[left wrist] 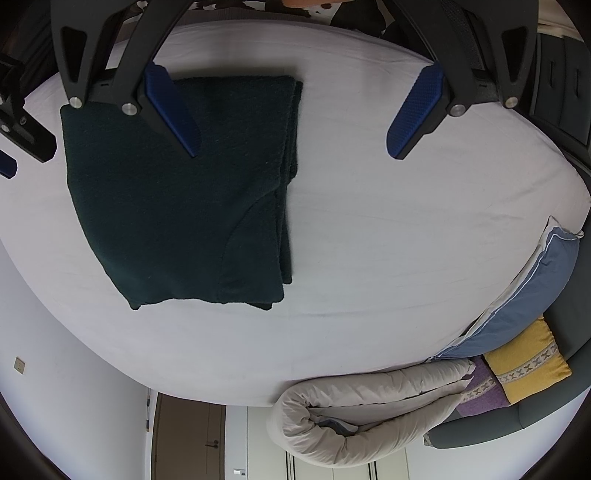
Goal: Fold small clothes
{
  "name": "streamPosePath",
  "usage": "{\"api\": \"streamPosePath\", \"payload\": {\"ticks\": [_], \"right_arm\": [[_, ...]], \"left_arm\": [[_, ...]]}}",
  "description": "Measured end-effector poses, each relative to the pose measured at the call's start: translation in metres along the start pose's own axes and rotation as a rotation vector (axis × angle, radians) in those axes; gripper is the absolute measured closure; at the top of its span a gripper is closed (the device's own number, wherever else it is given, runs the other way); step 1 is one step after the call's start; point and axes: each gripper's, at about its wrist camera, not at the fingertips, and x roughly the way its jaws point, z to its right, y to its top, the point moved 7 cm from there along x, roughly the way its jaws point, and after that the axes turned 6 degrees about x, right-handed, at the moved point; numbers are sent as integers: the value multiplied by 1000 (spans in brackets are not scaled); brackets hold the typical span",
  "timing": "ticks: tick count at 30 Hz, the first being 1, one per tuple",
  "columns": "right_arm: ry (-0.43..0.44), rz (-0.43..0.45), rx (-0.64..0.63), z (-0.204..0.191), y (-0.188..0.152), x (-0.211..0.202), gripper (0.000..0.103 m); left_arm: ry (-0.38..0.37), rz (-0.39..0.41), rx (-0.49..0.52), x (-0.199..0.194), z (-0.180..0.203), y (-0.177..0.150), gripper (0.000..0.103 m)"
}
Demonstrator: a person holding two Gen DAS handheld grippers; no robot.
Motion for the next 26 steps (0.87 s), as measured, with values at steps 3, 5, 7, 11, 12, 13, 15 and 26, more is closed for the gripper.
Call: {"api": "streamPosePath", "payload": {"ticks": [3,5,7,11,12,13,15,26], "right_arm": [[0,0,0,0,0,0,0],[0,0,1,0,0,0,0],[1,-1,1,0,-1,0,0],[1,-3,0,0,-1,1,0],[1,-2,0,0,-2,1,0],[1,-3,-1,0,-1,1,0],[0,-3,-1,0,-1,1,0],[3,-9,-1,1,-2,3,0]], "left_arm": [[-2,-1,2,0,0,0,0],[-2,-4,1,1,0,0,0],[-1,-6,0,1,-1,-1,0],[-3,-11,2,2,-1,-1,0],[-4,-11,2,2,-1,-2,0],[-4,-12,3,2,-1,-1,0],[-4,-12,3,2,-1,-1,0],[-17,-22,-5,6,-2,-1,0]]}}
